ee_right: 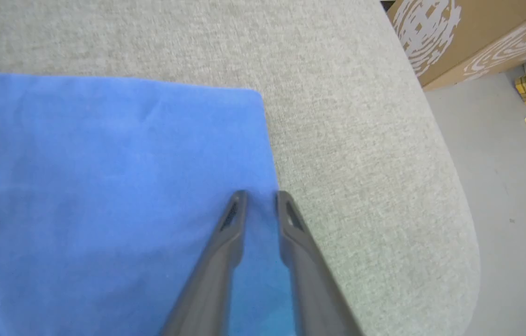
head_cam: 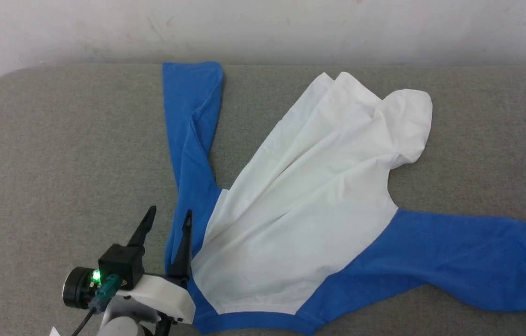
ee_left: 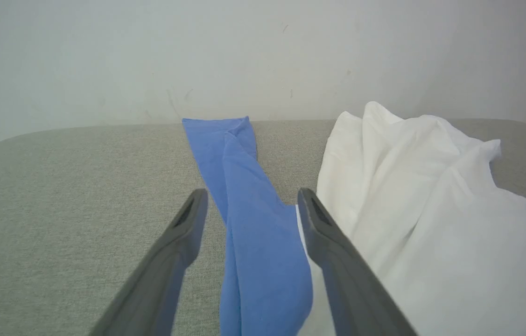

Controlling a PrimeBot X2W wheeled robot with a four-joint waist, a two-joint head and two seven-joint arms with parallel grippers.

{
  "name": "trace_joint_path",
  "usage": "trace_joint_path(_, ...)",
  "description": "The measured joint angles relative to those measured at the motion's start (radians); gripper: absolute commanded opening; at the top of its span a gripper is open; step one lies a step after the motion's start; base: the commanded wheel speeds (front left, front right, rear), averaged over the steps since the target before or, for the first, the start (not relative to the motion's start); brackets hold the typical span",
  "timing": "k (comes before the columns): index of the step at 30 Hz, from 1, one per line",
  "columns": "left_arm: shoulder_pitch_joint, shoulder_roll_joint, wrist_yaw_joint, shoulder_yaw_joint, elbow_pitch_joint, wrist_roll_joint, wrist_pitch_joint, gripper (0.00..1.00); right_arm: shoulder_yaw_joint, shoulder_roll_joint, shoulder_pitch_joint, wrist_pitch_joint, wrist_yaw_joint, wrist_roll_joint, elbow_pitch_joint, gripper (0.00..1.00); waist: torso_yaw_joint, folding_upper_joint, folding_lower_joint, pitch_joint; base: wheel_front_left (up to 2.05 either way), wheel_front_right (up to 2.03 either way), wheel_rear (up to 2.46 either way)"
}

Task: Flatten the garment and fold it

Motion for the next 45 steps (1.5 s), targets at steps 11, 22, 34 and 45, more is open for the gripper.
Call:
trace_joint_path(11,-0.003,-0.031,-0.025,-0.011,0.007,0.01,-0.001,1.0,0.022,-0.193,-0.145,-0.16,0.001,-0.134,-0.086,0.0,0.025,0.0,-0.0001,-0.03,0.0,0.0,0.0)
trace_joint_path(22,-0.067,-0.067,-0.051,-0.043,0.015,0.034,-0.001,1.0,0.175,-0.388,-0.359,-0.196,0.001,-0.24,-0.045,0.0,0.097,0.0,0.0,0.045,0.0,0.0,0.0)
trace_joint_path(34,-0.146,-0.125,-0.079,-0.055,0.049,0.061,-0.001,1.0,0.361,-0.365,-0.49,-0.291,0.001,-0.194,0.284,0.36,0.2,-0.0002,0.0001,0.15,0.0,0.0,0.0)
trace_joint_path(45,-0.14,-0.124,-0.097,-0.028,0.085,0.061,-0.001,1.0,0.495,-0.348,-0.551,-0.444,0.001,-0.083,0.431,1.0,0.2,-0.0003,-0.0001,0.111,0.0,0.0,0.0)
